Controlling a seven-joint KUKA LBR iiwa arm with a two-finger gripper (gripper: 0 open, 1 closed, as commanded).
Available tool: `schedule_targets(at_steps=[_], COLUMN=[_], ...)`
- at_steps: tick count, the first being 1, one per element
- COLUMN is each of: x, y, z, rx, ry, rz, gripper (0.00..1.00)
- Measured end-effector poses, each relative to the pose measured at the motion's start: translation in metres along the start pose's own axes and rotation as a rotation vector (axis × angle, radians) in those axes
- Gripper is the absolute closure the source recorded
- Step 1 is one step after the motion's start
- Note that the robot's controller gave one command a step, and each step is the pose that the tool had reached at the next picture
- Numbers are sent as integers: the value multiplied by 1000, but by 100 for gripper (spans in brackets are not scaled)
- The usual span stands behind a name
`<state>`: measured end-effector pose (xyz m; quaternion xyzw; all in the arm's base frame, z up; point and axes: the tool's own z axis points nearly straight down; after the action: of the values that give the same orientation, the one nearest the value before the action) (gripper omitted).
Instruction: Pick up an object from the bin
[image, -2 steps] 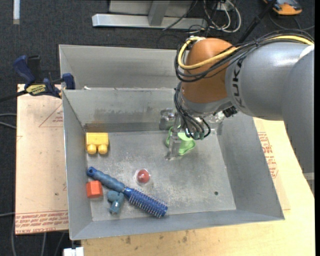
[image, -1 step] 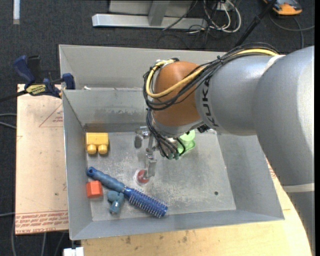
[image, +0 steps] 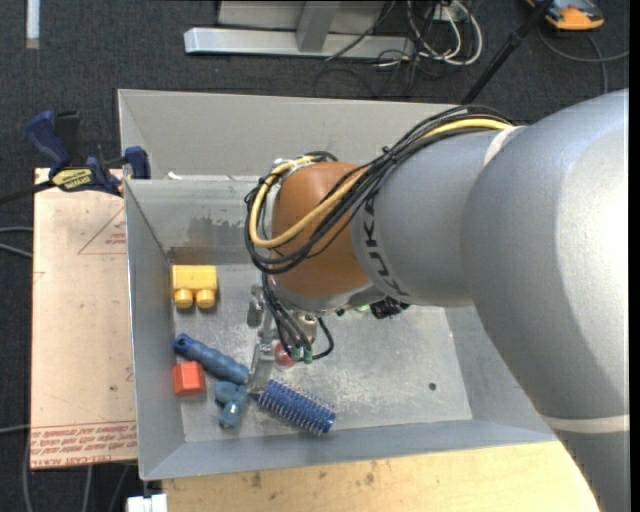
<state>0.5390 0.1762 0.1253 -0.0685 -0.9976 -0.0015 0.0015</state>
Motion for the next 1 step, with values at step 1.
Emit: schedule_targets(at_steps=[1], x=[-2], y=[-3], z=[0], rx=[2], ry=[-3], rz=[5], gripper=[100])
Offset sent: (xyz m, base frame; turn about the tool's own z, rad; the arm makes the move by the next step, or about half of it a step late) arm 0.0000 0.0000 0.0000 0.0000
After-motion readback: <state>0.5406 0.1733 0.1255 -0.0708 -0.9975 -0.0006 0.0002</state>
